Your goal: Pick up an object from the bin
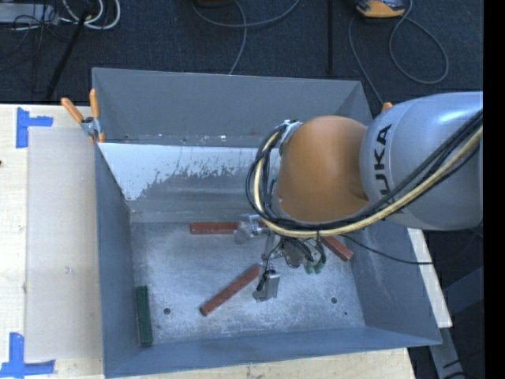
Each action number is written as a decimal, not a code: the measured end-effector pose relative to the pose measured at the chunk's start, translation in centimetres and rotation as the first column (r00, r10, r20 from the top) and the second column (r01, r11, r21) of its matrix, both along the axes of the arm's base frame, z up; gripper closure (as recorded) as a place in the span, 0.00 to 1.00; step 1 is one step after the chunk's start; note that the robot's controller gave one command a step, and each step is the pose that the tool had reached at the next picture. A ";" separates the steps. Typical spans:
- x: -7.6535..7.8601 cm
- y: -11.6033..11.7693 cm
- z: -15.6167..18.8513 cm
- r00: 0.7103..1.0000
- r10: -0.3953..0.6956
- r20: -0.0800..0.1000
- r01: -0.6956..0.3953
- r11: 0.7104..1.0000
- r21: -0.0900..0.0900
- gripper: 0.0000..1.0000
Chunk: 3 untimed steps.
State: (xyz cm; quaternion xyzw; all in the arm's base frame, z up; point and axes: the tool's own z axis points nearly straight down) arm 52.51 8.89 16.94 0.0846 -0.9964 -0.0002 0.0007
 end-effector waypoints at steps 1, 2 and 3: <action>-2.4 -4.3 -10.3 0.999 -0.049 -0.002 0.049 0.999 -0.001 0.00; -2.0 -4.2 -9.7 0.999 -0.050 0.012 0.050 0.999 0.002 1.00; -2.3 -4.2 -10.0 0.999 -0.051 0.001 0.051 0.999 0.000 0.00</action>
Offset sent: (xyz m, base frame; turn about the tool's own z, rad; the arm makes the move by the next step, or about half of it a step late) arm -0.0230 -0.0422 -0.0994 0.0453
